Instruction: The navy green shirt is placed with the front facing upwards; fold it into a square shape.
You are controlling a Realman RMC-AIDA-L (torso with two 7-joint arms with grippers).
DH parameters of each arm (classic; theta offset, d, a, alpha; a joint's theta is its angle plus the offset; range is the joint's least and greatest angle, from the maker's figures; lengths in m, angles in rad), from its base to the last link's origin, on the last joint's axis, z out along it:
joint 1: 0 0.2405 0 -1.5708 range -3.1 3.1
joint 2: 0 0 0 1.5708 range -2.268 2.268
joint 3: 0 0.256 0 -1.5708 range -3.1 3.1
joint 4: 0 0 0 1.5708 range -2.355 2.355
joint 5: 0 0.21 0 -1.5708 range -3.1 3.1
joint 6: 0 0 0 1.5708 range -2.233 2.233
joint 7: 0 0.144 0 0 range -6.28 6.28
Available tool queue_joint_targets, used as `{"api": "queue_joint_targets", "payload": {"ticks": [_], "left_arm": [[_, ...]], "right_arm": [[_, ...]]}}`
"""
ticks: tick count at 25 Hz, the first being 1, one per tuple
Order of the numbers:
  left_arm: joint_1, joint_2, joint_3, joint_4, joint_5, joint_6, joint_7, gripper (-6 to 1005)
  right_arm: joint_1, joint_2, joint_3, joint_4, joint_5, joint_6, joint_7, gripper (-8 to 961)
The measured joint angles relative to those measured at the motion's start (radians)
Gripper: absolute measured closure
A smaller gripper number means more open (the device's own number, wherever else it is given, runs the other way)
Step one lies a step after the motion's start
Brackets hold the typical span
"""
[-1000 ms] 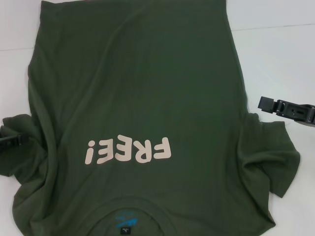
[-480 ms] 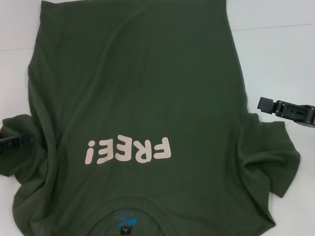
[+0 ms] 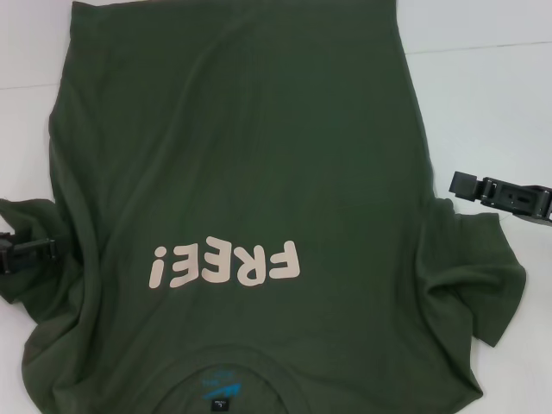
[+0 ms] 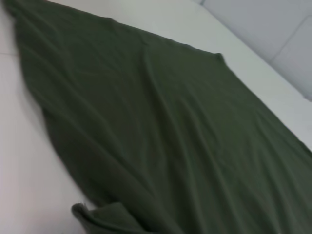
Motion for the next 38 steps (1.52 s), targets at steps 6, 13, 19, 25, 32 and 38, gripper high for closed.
{"api": "queue_joint_targets", "payload": {"ticks": [6,13,19,25,32,38], "left_arm": [[0.004,-0.007,0.001,0.018,0.0,-0.03,0.003,124],[0.007,-0.014,0.006,0.014,0.002,-0.092,0.013,123],[0.005,-0.028,0.008,0.013,0.007,-0.145,0.029,124],[0.004,-0.031,0.008,0.012,0.005,-0.187,0.039,124],[0.007,-0.03,0.008,0.01,0.007,-0.206,0.039,125],[0.009,-0.031,0.008,0.009,0.007,-0.207,0.039,126]], "right_arm": [[0.0,0.0,-0.001,0.0,0.0,0.002,-0.002,126],[-0.001,0.0,-0.001,0.001,0.0,0.002,-0.002,127],[-0.001,0.001,-0.001,0.002,0.0,0.001,-0.001,127],[-0.001,0.002,0.0,0.002,0.001,-0.002,0.0,127],[-0.001,0.0,0.001,0.002,0.002,-0.001,0.0,127],[-0.002,-0.001,0.001,0.002,0.002,-0.002,0.0,127]]}}
